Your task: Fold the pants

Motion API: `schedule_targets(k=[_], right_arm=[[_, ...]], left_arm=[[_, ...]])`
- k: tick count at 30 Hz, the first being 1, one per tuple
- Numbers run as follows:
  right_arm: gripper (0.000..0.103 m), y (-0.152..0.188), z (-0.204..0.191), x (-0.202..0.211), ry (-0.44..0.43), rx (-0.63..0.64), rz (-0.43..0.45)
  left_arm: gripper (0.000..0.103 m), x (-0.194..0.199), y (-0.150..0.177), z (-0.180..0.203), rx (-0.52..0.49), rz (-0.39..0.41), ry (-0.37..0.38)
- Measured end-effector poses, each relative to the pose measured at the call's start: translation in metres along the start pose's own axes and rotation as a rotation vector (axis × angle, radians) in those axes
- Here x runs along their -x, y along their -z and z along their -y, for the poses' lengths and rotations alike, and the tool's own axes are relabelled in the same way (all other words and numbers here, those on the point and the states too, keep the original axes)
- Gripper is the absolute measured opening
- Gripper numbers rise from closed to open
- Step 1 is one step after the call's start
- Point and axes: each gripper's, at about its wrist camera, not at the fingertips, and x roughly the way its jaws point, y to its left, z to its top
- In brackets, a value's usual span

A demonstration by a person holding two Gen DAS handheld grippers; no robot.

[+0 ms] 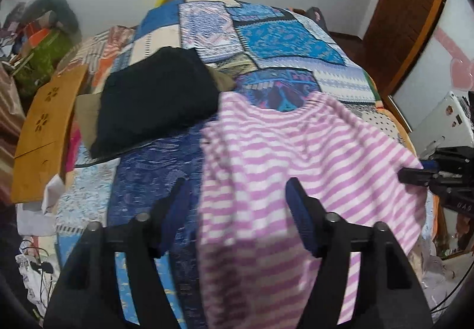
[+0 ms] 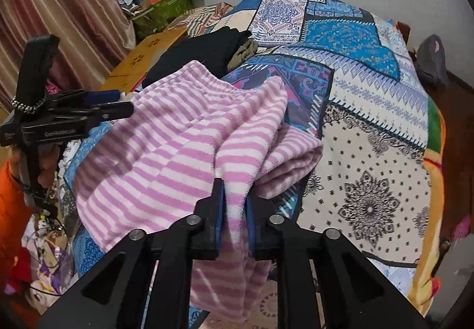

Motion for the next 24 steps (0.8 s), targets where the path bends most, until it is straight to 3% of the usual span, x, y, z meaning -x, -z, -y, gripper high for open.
schedule_targets(k=[1,3,5,11,20,22,24], right_arm=[[0.022,0.0,-0.001,0.001,0.007,0.004,0.001],[0.051,-0.001,-0.001,0.002,0.01,-0.006,0.009],[0.061,0.002,0.001,0.001,0.0,-0.036,0.022],[0.061,0.015,0.008,-0.031,-0.003,-0.069,-0.065],[0.061,0.006,0.022,-0.07,-0.103,-0.117,-0.144],[0.057,0.001,0.02,-0.074,-0.111,-0.1,-0.149],[0.039,-0.003,0.018,-0.076,-0.129,-0.092,-0.15]], left_arm=[[0.071,0.0,0.003,-0.005,0.002,-0.007,0.0],[0.074,-0.002,0.012,-0.015,0.02,-0.031,0.003],[0.076,-0.008,0.022,-0.021,0.027,-0.061,0.012],[0.078,-0.034,0.05,-0.02,0.051,-0.132,0.052],[0.077,-0.06,0.036,-0.02,0.094,-0.18,0.137],[0.073,-0.065,0.03,-0.018,0.096,-0.192,0.164],[0.062,-0.071,0.022,-0.019,0.13,-0.208,0.203]])
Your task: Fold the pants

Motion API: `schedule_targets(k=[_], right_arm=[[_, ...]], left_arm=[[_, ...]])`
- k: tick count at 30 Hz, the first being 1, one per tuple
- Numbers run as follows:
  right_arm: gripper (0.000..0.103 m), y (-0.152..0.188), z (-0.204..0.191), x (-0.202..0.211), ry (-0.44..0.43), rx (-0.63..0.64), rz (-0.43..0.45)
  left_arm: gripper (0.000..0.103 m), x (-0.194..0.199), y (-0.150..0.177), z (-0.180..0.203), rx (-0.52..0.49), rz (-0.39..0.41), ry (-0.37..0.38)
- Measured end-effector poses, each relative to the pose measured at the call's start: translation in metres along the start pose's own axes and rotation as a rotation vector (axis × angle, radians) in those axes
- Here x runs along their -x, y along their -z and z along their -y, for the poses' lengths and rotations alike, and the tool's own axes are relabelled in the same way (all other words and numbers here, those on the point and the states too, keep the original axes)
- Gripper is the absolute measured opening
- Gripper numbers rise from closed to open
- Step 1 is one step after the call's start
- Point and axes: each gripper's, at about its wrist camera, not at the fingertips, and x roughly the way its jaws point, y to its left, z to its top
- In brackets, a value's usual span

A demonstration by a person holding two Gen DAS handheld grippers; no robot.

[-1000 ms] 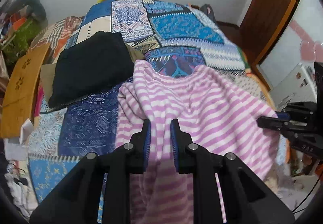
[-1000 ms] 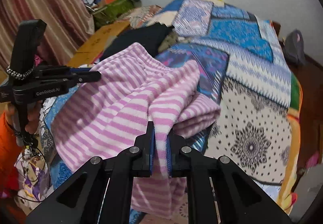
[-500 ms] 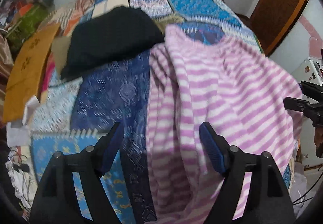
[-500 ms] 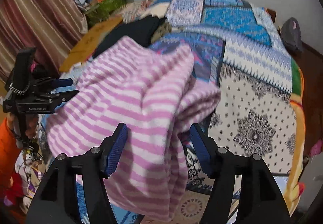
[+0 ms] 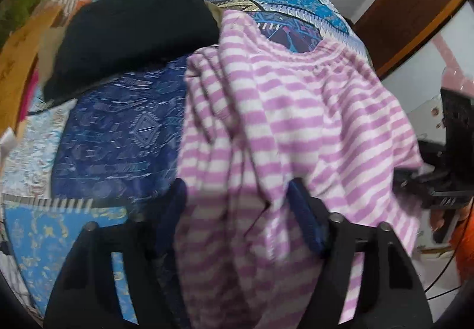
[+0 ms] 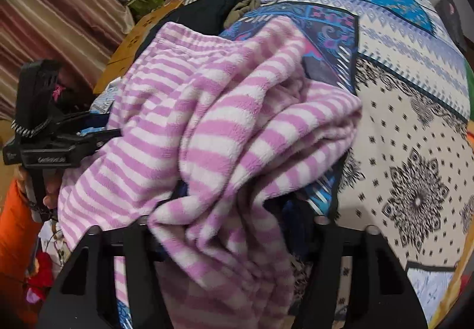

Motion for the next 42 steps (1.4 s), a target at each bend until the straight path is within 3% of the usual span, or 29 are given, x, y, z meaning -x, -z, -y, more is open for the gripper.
schedule_targets(k=[2,5,7,10,22,32,42], right_arm=[[0.03,-0.007,-0.005,-0.003,-0.032,-0.002,-0.011],[0.024,-0.01,-0.016,0.001,0.01,0.03,0.013],[0.022,-0.013,-0.023,0.007,0.017,0.063,0.035],[0.021,-0.018,-0.029,0.026,-0.004,0.059,0.094],[0.02,-0.057,-0.073,0.074,-0.03,0.108,0.278],[0.02,-0.117,-0.114,0.073,-0.028,0.179,0.384],[0.02,-0.195,-0.138,0.031,-0.004,0.227,0.46]], left_arm=[[0.049,-0.002,-0.009,0.003,0.024,-0.008,0.017],[0.025,0.002,-0.017,0.016,-0.003,0.015,0.002],[0.021,0.01,-0.018,0.024,-0.041,0.055,-0.018],[0.019,0.029,-0.018,0.036,-0.093,0.127,-0.055],[0.017,0.121,-0.04,0.039,-0.098,0.363,-0.116],[0.017,0.168,-0.082,-0.001,-0.088,0.492,-0.229],[0.017,0.171,-0.15,-0.071,-0.073,0.556,-0.326]])
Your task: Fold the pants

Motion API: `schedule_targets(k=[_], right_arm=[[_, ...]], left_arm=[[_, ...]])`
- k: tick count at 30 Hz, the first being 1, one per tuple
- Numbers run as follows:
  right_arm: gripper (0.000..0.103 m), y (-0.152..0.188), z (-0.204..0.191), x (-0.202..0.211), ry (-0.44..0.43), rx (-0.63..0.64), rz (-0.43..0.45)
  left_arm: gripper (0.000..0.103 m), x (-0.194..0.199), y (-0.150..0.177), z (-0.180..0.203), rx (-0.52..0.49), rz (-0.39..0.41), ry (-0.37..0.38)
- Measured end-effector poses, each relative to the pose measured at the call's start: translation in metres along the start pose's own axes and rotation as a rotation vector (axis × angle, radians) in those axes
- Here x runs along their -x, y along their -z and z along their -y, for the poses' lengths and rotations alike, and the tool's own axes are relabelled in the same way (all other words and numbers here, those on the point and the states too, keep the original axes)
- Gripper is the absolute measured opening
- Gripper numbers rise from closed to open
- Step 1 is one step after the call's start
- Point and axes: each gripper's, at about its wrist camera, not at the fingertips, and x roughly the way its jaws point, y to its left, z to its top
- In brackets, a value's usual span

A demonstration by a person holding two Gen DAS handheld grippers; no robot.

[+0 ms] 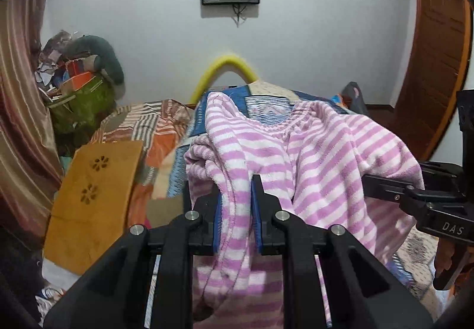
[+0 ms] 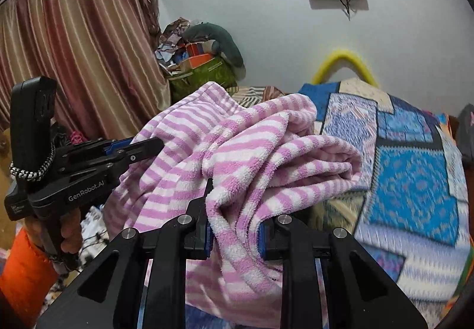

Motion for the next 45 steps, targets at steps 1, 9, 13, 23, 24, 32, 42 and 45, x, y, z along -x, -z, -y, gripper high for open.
schedule_targets(k=[1,9,13,23,24,32,42,45], right_arm=[[0.02,-0.003,0.002,-0.01,0.005,0.004,0.002],[0.02,0.004,0.04,-0.115,0.038,-0.057,-0.107],[0.02,0.043,0.077,-0.169,0.118,-0.103,-0.222],[0.028,0.052,0.083,-0.127,0.154,-0.08,-0.226],[0.03,0.053,0.081,-0.121,0.172,-0.068,-0.223],[0.03,0.033,0.049,-0.091,0.163,0.045,-0.122],[0.027,0.081,0.06,-0.146,0.169,0.096,-0.305],[0.027,0.089,0.055,-0.133,0.184,0.152,-0.303]], left_arm=[[0.017,-0.01,-0.002,-0.005,-0.001,-0.006,-0.008],[0.018,-0.144,0.016,-0.054,0.027,-0.155,-0.055],[0.018,-0.218,0.06,-0.085,0.05,-0.298,-0.194],[0.018,-0.192,0.095,-0.137,0.188,-0.274,-0.2],[0.018,-0.178,0.093,-0.136,0.187,-0.26,-0.187],[0.018,-0.12,0.069,-0.079,0.139,-0.166,-0.025],[0.022,-0.173,0.096,-0.022,-0.017,-0.239,-0.105],[0.023,-0.169,0.104,-0.028,-0.001,-0.219,-0.086]])
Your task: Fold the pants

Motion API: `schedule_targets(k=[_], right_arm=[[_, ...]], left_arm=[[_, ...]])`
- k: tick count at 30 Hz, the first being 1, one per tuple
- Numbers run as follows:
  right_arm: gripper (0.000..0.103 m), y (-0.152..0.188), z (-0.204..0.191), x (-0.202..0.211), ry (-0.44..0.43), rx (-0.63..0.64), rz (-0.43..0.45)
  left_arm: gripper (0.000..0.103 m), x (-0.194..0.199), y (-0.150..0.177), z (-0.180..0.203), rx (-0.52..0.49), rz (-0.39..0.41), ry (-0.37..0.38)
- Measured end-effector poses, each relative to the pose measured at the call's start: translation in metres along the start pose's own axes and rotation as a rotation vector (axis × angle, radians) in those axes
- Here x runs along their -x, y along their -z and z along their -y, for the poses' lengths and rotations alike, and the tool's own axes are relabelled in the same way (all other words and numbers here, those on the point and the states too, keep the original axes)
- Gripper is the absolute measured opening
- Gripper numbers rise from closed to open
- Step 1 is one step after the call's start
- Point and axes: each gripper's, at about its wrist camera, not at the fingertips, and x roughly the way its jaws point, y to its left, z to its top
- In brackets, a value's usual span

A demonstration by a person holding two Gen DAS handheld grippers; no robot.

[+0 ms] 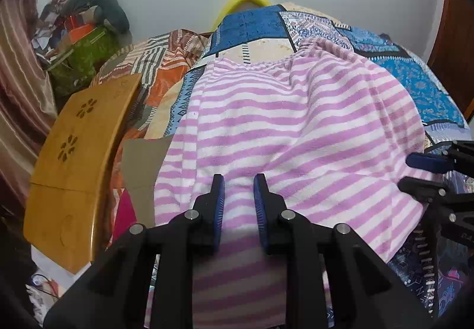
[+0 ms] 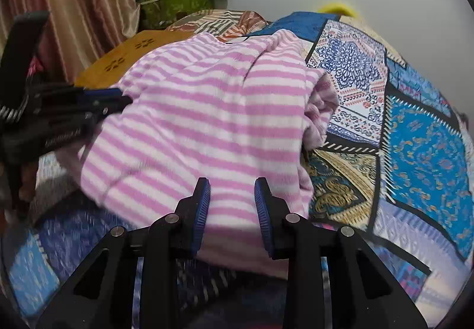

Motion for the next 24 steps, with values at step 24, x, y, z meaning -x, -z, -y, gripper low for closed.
schedule_targets(k=[24], right_arm=[[0.03,0.021,-0.047,0.169,0.03,-0.009,0.157]], left_arm=[[0.026,0.189,0.032,0.038,0.037,0.126,0.062]])
